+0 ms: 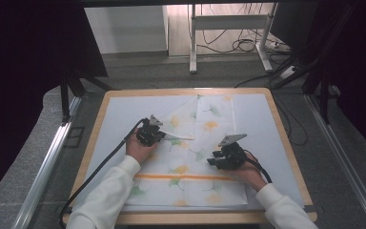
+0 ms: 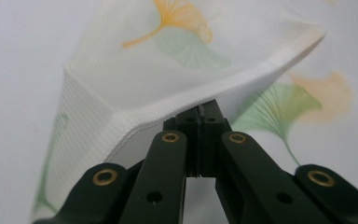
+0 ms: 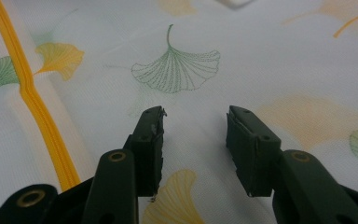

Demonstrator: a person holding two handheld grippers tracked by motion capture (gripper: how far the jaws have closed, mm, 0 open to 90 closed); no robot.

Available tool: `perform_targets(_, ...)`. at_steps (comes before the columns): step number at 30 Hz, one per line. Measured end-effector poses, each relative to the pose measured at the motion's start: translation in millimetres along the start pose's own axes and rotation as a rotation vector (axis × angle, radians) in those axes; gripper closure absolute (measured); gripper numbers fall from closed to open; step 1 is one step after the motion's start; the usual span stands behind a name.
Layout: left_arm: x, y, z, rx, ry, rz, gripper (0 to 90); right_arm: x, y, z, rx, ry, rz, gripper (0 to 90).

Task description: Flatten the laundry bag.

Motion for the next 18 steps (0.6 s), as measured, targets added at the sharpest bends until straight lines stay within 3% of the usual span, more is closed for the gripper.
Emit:
perform_targets(7, 16.5, 6.5, 22.4, 0.024, -0.001, -0.011, 90.0, 0.0, 0.4, -0.5, 0.006, 0.001, -0.005, 56.6)
perform_targets(8, 19.7, 11.4, 32.7, 0.040, -0.006, -0.005, 90.0, 0.0, 0.5, -0.5, 0.005, 0.001, -0.005, 56.6)
perform_targets(11, 22.1, 16.8, 43.0, 0.056, -0.017, -0.003, 90.0, -0.1, 0.5, -0.3, 0.003, 0.000, -0.004, 56.6)
perform_targets(12, 23.9, 22.7, 53.6, 0.059, -0.037, -0.007, 90.0, -0.1, 0.7, -0.2, 0.002, -0.001, -0.006, 56.6)
perform_targets(13, 23.9, 22.7, 53.6, 0.059, -0.037, -0.007, 90.0, -0.1, 0.7, -0.2, 0.002, -0.001, -0.006, 56.6)
perform_targets(14, 24.2, 27.1, 65.7, 0.081, -0.054, -0.006, 90.0, -0.1, 0.8, -0.4, 0.004, -0.003, -0.009, 56.6)
perform_targets(15, 24.2, 27.1, 65.7, 0.081, -0.054, -0.006, 90.0, -0.2, 0.8, -0.4, 0.004, -0.003, -0.009, 56.6)
perform_targets(16, 23.3, 28.9, 80.3, 0.103, -0.089, -0.005, 90.0, -0.2, 0.8, -0.4, 0.004, -0.004, -0.009, 56.6)
perform_targets(17, 23.3, 28.9, 80.3, 0.103, -0.089, -0.005, 90.0, -0.2, 0.8, -0.4, 0.004, -0.004, -0.009, 56.6)
perform_targets(18, 19.9, 29.5, 94.5, 0.115, -0.130, 0.005, 90.0, -0.4, 0.7, -0.3, 0.004, -0.005, -0.009, 56.5)
Point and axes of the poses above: each handheld gripper's, and its own axes: y roughly forward along the jaws, x roughly out of its top, z roughly to its left, the point moved 8 cm from there along y, roughly forward along the jaws, and after that the axes turned 3 degrees about -y, right-handed, at the moved point
